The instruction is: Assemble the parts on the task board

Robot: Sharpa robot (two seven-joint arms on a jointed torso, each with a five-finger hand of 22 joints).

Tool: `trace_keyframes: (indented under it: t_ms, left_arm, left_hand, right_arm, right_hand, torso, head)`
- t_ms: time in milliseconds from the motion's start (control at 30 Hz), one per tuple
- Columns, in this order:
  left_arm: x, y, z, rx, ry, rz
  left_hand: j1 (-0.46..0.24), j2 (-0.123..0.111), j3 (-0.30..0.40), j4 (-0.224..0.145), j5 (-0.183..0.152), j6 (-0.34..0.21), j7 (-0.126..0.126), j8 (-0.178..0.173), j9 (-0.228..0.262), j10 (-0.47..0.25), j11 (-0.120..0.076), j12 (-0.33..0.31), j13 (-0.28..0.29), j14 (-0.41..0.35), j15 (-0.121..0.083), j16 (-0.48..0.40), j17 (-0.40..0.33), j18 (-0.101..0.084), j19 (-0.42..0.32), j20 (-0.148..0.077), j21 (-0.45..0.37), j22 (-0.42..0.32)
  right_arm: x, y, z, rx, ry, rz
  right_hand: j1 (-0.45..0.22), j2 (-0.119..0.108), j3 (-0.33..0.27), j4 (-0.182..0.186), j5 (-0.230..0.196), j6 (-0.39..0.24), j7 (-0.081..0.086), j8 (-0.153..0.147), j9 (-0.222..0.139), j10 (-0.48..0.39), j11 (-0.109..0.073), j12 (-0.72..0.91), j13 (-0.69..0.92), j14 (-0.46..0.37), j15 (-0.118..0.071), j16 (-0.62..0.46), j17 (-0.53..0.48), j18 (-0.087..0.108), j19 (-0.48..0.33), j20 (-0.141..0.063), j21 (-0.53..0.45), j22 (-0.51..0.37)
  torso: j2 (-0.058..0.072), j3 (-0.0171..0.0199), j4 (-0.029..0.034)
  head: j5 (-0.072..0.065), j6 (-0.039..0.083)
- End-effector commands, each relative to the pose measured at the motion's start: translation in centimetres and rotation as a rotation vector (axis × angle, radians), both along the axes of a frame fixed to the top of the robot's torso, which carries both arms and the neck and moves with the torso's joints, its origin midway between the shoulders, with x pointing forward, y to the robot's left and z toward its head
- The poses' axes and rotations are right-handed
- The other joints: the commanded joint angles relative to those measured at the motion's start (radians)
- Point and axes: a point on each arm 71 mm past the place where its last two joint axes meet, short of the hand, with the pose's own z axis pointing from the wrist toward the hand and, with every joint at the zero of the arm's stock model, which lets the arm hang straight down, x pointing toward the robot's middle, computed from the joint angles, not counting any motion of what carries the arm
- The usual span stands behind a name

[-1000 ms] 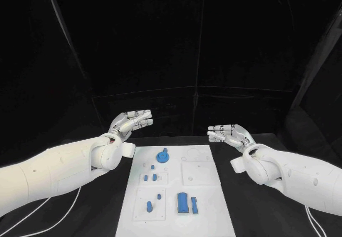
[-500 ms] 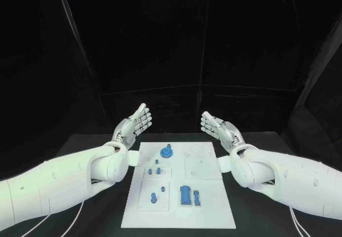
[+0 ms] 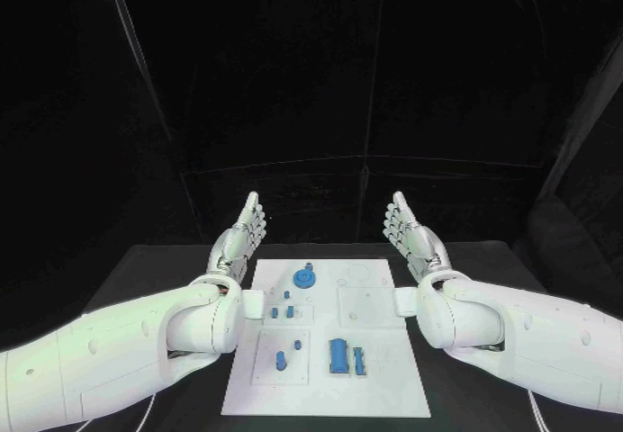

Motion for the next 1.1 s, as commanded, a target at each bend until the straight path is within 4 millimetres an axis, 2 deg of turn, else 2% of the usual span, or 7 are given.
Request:
trace_keyframes:
  t_ms: [33, 700, 733, 800, 867, 900, 1100]
  left_arm:
    - [0.04, 0.25, 0.31, 0.046, -0.023, 0.040]
    - [0.04, 0.25, 0.31, 0.046, -0.023, 0.040]
    - [0.04, 0.25, 0.31, 0.046, -0.023, 0.040]
    - [0.04, 0.25, 0.31, 0.046, -0.023, 0.040]
    - [0.04, 0.25, 0.31, 0.046, -0.023, 0.040]
    - [0.04, 0.25, 0.31, 0.046, -0.023, 0.040]
    - [0.04, 0.25, 0.31, 0.046, -0.023, 0.040]
  left_hand:
    - [-0.106, 0.000, -0.012, 0.001, -0.004, -0.077, -0.003, -0.004, -0.001, -0.077, -0.006, -0.007, -0.001, -0.076, -0.003, -0.007, -0.002, -0.022, -0.061, -0.025, -0.004, -0.022]
    - [-0.231, 0.000, -0.012, 0.001, -0.004, -0.167, -0.003, -0.004, -0.001, -0.169, -0.006, -0.007, -0.001, -0.164, -0.003, -0.007, -0.002, -0.022, -0.191, -0.025, -0.004, -0.022]
    - [-0.235, 0.000, -0.012, 0.001, -0.004, -0.167, -0.003, -0.004, -0.001, -0.170, -0.006, -0.007, -0.001, -0.165, -0.003, -0.007, -0.002, -0.022, -0.191, -0.025, -0.004, -0.022]
    - [-0.241, 0.000, -0.012, 0.001, -0.004, -0.240, -0.003, -0.004, -0.001, -0.242, -0.006, -0.007, -0.001, -0.237, -0.003, -0.007, -0.002, -0.022, -0.191, -0.025, -0.004, -0.022]
    - [-0.245, 0.000, -0.012, 0.001, -0.004, -0.240, -0.003, -0.004, -0.001, -0.242, -0.006, -0.007, -0.001, -0.237, -0.003, -0.007, -0.002, -0.022, -0.191, -0.025, -0.004, -0.022]
    - [-0.333, 0.000, -0.012, 0.001, -0.004, -0.240, -0.003, -0.004, -0.001, -0.242, -0.006, -0.007, -0.001, -0.237, -0.003, -0.007, -0.002, -0.022, -0.191, -0.025, -0.004, -0.022]
    - [-0.333, 0.000, -0.012, 0.001, -0.004, -0.240, -0.003, -0.004, -0.001, -0.242, -0.006, -0.007, -0.001, -0.237, -0.003, -0.007, -0.002, -0.022, -0.191, -0.025, -0.004, -0.022]
  right_arm:
    - [0.01, -0.24, 0.21, -0.001, -0.011, -0.042]
    - [0.01, -0.24, 0.21, -0.001, -0.011, -0.042]
    - [0.01, -0.24, 0.21, -0.001, -0.011, -0.042]
    - [0.01, -0.24, 0.21, -0.001, -0.011, -0.042]
    - [0.01, -0.24, 0.21, -0.001, -0.011, -0.042]
    - [0.01, -0.24, 0.21, -0.001, -0.011, -0.042]
    - [0.01, -0.24, 0.21, -0.001, -0.011, -0.042]
  right_hand:
    - [-0.120, 0.000, 0.012, -0.001, -0.006, -0.075, -0.005, -0.004, -0.002, -0.081, -0.005, -0.006, -0.001, -0.084, -0.002, -0.005, -0.002, -0.030, -0.072, -0.021, -0.007, -0.042]
    - [-0.260, 0.000, 0.012, -0.001, -0.006, -0.162, -0.005, -0.004, -0.002, -0.177, -0.005, -0.006, -0.001, -0.180, -0.002, -0.005, -0.002, -0.030, -0.156, -0.021, -0.007, -0.042]
    - [-0.270, 0.000, 0.012, -0.001, -0.006, -0.235, -0.005, -0.004, -0.002, -0.185, -0.005, -0.006, -0.001, -0.187, -0.002, -0.005, -0.002, -0.030, -0.226, -0.021, -0.007, -0.042]
    - [-0.375, 0.000, 0.012, -0.001, -0.006, -0.235, -0.005, -0.004, -0.002, -0.257, -0.005, -0.006, -0.001, -0.262, -0.002, -0.005, -0.002, -0.030, -0.226, -0.021, -0.007, -0.042]
    - [-0.375, 0.000, 0.012, -0.001, -0.006, -0.235, -0.005, -0.004, -0.002, -0.257, -0.005, -0.006, -0.001, -0.262, -0.002, -0.005, -0.002, -0.030, -0.226, -0.021, -0.007, -0.042]
    - [-0.375, 0.000, 0.012, -0.001, -0.006, -0.235, -0.005, -0.004, -0.002, -0.257, -0.005, -0.006, -0.001, -0.262, -0.002, -0.005, -0.002, -0.030, -0.226, -0.021, -0.007, -0.042]
    - [-0.375, 0.000, 0.012, -0.001, -0.006, -0.235, -0.005, -0.004, -0.002, -0.257, -0.005, -0.006, -0.001, -0.262, -0.002, -0.005, -0.002, -0.030, -0.226, -0.021, -0.007, -0.042]
  torso:
    - [0.000, 0.0000, 0.0002]
    - [0.000, 0.0000, 0.0002]
    - [0.000, 0.0000, 0.0002]
    - [0.000, 0.0000, 0.0002]
    - [0.000, 0.0000, 0.0002]
    - [0.000, 0.0000, 0.0002]
    - [0.000, 0.0000, 0.0002]
  head:
    - [0.000, 0.000]
    - [0.000, 0.000]
    - [0.000, 0.000]
    - [0.000, 0.000]
    - [0.000, 0.000]
    - [0.000, 0.000]
    - [0.000, 0.000]
